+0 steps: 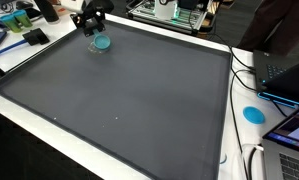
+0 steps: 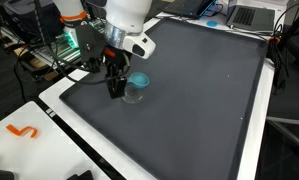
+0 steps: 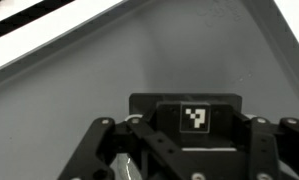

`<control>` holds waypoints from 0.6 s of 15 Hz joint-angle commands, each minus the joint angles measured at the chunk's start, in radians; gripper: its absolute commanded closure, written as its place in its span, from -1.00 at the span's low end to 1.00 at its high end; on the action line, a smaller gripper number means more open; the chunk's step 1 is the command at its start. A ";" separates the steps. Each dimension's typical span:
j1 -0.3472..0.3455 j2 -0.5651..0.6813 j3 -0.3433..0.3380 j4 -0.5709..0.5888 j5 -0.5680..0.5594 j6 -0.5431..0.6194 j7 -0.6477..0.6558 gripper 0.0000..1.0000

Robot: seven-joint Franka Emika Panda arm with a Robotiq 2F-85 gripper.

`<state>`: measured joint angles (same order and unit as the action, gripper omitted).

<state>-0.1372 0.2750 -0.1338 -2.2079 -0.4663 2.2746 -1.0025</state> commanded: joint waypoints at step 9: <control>0.004 0.072 -0.026 0.009 -0.121 0.021 0.121 0.43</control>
<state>-0.1417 0.3038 -0.1495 -2.2099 -0.5306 2.3163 -0.9371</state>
